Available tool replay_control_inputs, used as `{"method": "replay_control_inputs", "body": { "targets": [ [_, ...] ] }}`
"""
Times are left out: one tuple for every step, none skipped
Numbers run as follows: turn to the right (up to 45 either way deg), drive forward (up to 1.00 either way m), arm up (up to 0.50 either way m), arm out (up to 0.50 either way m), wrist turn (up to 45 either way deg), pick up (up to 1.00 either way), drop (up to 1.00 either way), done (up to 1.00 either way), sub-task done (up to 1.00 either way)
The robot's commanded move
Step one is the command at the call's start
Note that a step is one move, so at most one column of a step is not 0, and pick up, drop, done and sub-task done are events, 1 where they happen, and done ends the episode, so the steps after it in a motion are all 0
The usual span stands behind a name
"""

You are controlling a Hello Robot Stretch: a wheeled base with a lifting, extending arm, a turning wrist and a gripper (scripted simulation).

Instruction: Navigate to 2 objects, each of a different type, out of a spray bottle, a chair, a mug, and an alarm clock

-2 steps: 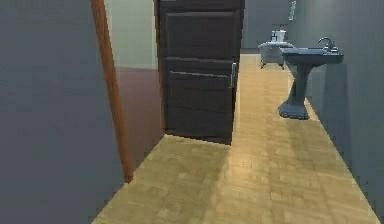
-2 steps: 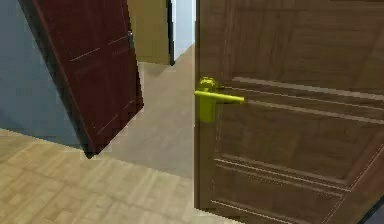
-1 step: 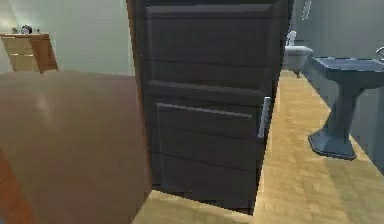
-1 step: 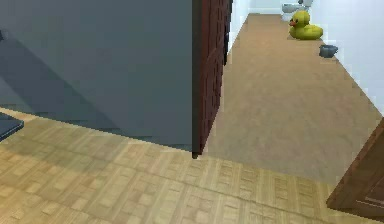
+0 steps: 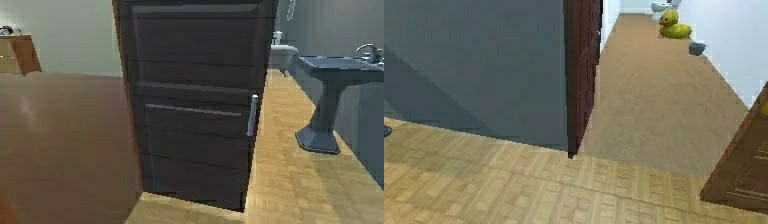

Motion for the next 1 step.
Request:
{"method": "replay_control_inputs", "body": {
  "targets": [
    [0.0, 0.65, 0.00, 0.00, 0.0, 0.00, 0.00, 0.00, 0.00]
  ]
}}
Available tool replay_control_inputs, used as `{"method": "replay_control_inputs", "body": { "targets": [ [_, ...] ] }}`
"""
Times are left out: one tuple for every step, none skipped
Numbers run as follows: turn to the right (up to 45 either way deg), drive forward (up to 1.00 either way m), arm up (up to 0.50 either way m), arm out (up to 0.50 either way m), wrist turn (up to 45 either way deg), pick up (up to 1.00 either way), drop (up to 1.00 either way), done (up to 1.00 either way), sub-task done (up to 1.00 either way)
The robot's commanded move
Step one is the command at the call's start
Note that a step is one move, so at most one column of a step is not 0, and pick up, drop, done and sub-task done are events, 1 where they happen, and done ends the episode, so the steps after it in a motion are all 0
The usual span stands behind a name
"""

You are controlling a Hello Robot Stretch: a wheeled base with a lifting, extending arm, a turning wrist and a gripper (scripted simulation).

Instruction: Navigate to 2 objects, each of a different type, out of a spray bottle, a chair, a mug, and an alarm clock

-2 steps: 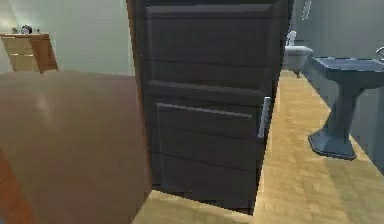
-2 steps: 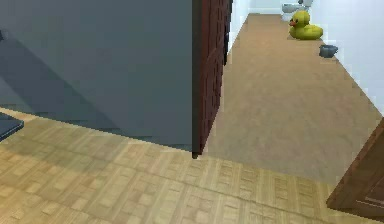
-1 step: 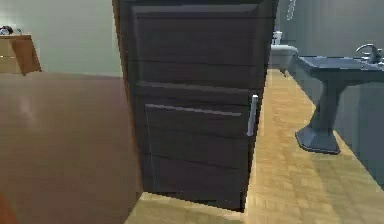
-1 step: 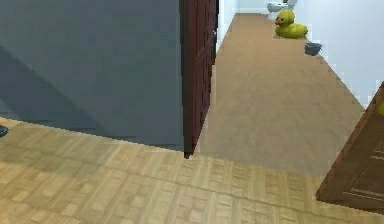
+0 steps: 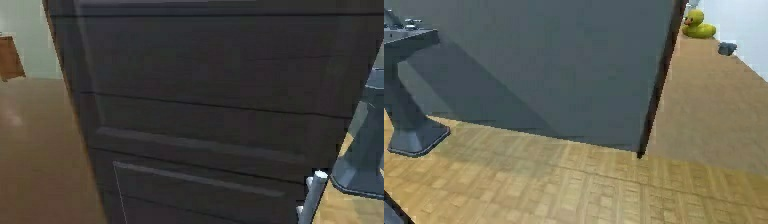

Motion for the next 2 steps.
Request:
{"method": "replay_control_inputs", "body": {
  "targets": [
    [-45.0, 0.00, 0.00, 0.00, 0.0, 0.00, 0.00, 0.00, 0.00],
    [-9.0, 0.00, 0.00, 0.00, 0.0, 0.00, 0.00, 0.00, 0.00]
  ]
}}
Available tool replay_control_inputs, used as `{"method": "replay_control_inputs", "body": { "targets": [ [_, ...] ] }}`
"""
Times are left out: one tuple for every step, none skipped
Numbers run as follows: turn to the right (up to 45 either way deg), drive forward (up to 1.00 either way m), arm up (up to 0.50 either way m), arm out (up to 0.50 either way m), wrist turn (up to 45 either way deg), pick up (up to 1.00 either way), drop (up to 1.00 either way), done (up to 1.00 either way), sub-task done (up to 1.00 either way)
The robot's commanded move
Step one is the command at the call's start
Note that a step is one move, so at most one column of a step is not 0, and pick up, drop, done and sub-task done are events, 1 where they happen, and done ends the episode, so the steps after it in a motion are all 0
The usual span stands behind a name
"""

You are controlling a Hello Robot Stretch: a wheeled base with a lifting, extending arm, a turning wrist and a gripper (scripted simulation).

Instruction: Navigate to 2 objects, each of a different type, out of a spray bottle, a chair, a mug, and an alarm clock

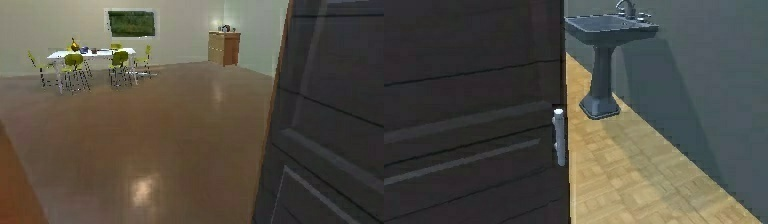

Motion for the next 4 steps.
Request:
{"method": "replay_control_inputs", "body": {
  "targets": [
    [0.0, 0.45, 0.00, 0.00, 0.0, 0.00, 0.00, 0.00, 0.00],
    [-21.0, 0.00, 0.00, 0.00, 0.0, 0.00, 0.00, 0.00, 0.00],
    [0.0, 0.30, 0.00, 0.00, 0.0, 0.00, 0.00, 0.00, 0.00],
    [-3.0, 0.00, 0.00, 0.00, 0.0, 0.00, 0.00, 0.00, 0.00]
  ]
}}
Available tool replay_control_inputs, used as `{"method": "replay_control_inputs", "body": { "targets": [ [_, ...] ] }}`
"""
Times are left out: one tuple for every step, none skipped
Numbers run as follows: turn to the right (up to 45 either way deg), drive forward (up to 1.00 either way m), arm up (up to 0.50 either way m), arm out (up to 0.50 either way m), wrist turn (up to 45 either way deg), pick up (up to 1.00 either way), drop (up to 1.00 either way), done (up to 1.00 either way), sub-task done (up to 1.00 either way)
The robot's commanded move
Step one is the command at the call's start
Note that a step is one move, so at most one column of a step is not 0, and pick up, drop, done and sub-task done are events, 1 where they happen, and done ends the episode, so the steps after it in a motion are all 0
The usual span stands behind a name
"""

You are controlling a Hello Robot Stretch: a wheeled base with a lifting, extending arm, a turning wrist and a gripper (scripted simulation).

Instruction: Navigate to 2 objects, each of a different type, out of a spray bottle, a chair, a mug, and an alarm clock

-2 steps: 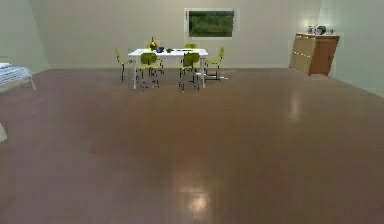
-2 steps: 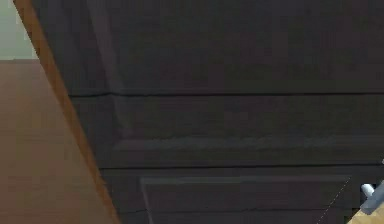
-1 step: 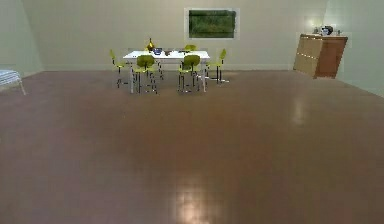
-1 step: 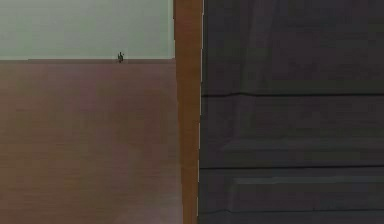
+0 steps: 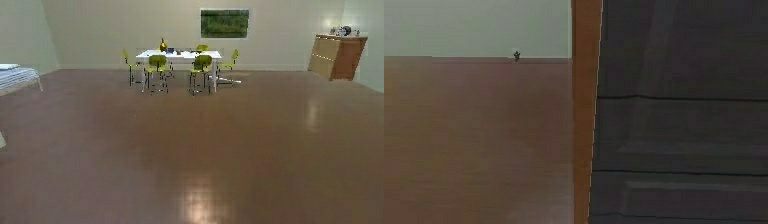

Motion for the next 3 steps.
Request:
{"method": "replay_control_inputs", "body": {
  "targets": [
    [0.0, 1.00, 0.00, 0.00, 0.0, 0.00, 0.00, 0.00, 0.00],
    [0.0, 1.00, 0.00, 0.00, 0.0, 0.00, 0.00, 0.00, 0.00],
    [0.0, 1.00, 0.00, 0.00, 0.0, 0.00, 0.00, 0.00, 0.00]
  ]
}}
